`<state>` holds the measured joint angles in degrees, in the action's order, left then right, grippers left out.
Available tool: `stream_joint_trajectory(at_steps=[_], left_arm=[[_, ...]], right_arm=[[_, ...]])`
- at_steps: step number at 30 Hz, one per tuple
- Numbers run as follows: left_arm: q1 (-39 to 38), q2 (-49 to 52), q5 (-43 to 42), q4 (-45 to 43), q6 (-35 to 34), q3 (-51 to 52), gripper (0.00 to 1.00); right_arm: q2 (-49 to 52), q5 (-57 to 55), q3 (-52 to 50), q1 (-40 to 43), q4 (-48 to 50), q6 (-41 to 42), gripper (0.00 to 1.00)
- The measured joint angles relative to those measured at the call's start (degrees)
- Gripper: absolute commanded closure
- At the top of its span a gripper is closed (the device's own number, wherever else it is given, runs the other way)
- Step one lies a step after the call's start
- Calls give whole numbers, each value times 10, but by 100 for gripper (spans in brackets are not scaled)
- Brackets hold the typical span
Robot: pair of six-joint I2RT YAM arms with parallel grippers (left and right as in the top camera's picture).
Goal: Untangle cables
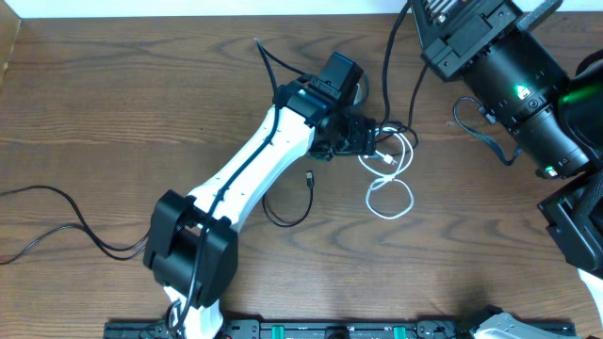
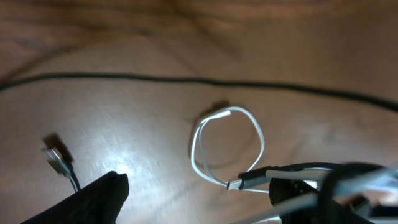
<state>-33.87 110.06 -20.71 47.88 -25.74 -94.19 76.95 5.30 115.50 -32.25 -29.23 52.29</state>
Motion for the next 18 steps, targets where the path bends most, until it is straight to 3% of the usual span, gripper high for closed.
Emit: stream_joint_trajectory(at_steps=[4,6,8,18], left_arm=[[0,21,20,-14,-15,0,73],[0,28,25,-13,-14,0,86],[0,31,29,-5,-16,0,92],[36,21,42,92,-19,0,92]], right_arm=[[0,0,0,0,-2,0,99],[0,0,0,0,-9,0,98],[0,0,0,5,-22,0,99],[0,-54,1,101,-167,-2,98]])
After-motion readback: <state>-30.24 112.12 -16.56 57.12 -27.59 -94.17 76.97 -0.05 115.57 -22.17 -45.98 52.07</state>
